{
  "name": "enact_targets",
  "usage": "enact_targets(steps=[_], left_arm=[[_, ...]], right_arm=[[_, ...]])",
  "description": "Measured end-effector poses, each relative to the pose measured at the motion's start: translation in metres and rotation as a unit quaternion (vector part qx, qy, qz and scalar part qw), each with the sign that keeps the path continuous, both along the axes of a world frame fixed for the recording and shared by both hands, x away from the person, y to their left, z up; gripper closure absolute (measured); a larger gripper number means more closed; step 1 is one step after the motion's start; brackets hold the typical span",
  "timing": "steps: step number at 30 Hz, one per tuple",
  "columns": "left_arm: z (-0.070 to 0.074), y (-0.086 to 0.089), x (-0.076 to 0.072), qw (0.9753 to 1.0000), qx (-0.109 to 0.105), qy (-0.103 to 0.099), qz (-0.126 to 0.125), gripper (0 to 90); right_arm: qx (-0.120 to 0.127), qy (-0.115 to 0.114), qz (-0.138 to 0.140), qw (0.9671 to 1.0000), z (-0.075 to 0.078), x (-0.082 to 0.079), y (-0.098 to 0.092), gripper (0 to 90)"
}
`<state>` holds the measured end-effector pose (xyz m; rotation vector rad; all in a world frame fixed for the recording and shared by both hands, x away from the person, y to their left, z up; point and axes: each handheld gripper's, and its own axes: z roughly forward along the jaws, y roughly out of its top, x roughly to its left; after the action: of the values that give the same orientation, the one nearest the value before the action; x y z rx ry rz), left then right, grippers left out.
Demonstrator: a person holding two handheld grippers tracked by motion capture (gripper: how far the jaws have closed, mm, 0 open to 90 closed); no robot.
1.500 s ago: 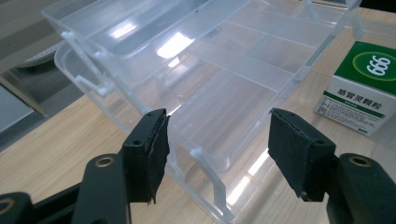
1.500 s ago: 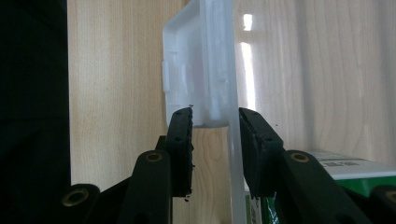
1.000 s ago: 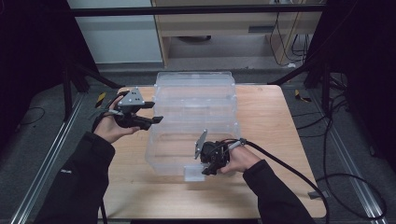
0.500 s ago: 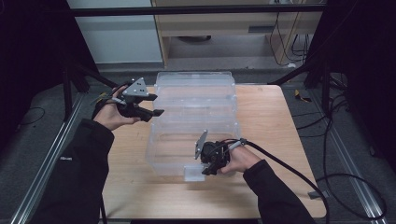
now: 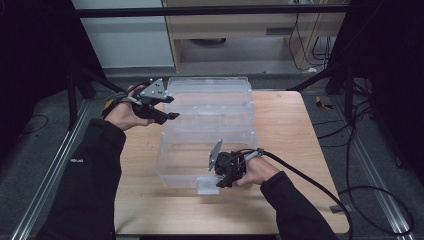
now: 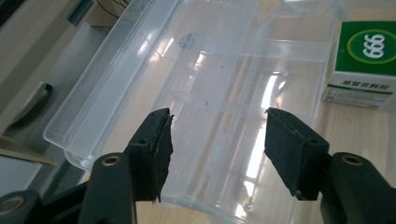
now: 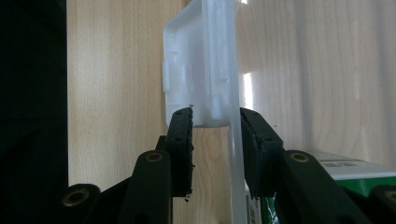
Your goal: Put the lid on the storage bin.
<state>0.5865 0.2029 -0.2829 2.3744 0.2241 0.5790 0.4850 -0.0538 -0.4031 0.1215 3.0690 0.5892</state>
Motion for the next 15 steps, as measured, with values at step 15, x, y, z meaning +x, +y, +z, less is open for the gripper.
enact_targets(steps=[15], left_arm=[[-0.002, -0.019, 0.018, 0.9986, 0.045, 0.017, -0.023, 42.6]], right_arm=[[-0.001, 0.000, -0.002, 1.0000, 0.000, 0.000, 0.000, 67.0]])
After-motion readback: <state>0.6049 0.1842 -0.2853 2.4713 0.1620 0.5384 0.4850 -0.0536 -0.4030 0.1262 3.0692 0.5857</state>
